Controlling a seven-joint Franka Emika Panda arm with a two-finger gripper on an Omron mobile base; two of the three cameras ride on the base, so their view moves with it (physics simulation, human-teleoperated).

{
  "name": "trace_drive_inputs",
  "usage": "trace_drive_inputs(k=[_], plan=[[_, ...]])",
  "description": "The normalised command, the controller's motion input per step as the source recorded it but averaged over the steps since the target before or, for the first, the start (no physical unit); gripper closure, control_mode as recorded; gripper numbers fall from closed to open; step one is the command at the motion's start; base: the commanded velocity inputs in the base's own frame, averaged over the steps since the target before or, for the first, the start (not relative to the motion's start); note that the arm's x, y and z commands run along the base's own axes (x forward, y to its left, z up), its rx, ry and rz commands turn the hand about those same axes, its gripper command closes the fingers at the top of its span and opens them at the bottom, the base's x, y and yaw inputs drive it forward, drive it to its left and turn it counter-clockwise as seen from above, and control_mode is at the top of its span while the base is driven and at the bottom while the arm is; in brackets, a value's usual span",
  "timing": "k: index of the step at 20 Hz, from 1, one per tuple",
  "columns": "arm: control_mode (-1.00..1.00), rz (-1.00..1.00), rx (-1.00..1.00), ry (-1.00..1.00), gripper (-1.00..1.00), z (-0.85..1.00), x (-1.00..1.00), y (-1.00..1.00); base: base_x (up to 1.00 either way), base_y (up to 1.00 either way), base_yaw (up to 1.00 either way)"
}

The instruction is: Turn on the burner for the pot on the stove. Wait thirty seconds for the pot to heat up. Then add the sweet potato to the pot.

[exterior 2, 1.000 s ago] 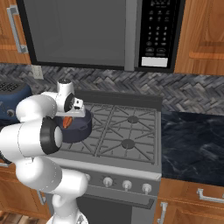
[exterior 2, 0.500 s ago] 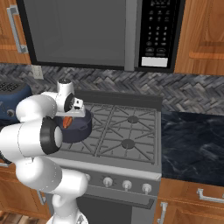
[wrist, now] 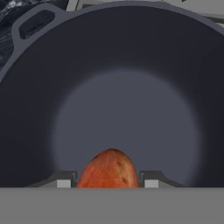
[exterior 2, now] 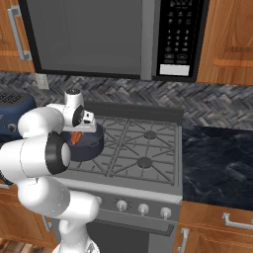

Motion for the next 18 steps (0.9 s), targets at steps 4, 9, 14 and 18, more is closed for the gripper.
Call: trace_drive_inputs(k=[4, 9, 14, 18], plan=[[-1.00, 0.00, 0.00, 0.00, 1.00, 0.00, 0.00, 0.00, 0.00, 0.00, 0.00], [-1.00, 0.00, 0.00, 0.00, 1.00, 0.00, 0.00, 0.00, 0.00, 0.00, 0.00], [-1.00, 0.00, 0.00, 0.00, -1.00, 0.00, 0.00, 0.00, 0.00, 0.00, 0.00], [-1.00, 0.00, 0.00, 0.00, -1.00, 0.00, 0.00, 0.00, 0.00, 0.00, 0.00]])
